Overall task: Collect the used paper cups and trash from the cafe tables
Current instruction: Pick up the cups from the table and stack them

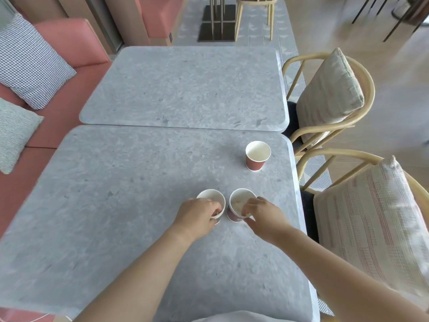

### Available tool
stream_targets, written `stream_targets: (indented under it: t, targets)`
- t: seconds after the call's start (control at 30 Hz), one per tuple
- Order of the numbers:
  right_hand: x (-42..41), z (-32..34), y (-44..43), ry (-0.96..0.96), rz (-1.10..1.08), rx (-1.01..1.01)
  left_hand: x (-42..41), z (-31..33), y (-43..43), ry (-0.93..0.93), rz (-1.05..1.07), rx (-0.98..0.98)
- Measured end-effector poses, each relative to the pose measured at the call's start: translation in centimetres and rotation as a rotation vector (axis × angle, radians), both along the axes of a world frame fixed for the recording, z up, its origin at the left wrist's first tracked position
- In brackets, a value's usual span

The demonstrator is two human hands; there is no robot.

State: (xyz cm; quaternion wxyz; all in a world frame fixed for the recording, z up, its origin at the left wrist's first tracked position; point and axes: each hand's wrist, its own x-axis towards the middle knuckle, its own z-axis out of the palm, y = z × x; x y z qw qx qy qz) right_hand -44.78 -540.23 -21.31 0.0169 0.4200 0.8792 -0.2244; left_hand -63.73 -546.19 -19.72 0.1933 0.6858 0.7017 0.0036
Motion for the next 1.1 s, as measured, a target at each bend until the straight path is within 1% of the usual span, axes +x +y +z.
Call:
stream_targets:
  t: [0.07,0.23,0.37,0.47,0.57,0.63,0.8,0.93,1.1]
  targets:
    - [0.3,0.2,0.3,0.051,-0.051,0.005,0.1,0.4,0.5,-0.006,0.021,0.043]
    - [0.8,2.7,2.0,0.26,-0.134,0.081,0.4,2.0,2.2,-0.057,0.056,0.207]
    - [1.3,5.5,4.0,0.403,-0.176,0.223,0.7,3.5,3.8,-0.089,0.061,0.351]
    - [1.6,6.7,5.8,0.463,-0.205,0.34,1.0,4.2,4.8,-0.112,0.059,0.416]
    - [1.6,7.0,7.4,0.474,-0.243,0.381,1.1,4.2,5.7,-0.114,0.103,0.429]
    - [1.4,6.8,8.2,0.455,-0.229,0.398,1.0,3.8,6.2,-0.112,0.131,0.415]
    - [1.2,6.0,10.5,0.425,-0.212,0.411,1.0,2.9,7.4,-0.094,0.132,0.37]
    - [0.9,4.3,11.8,0.375,-0.208,0.362,0.8,2.1,8.0,-0.105,0.128,0.312]
    - [0.6,1.6,12.3,0.258,-0.17,0.245,0.7,1.2,8.2,-0.148,0.145,0.266]
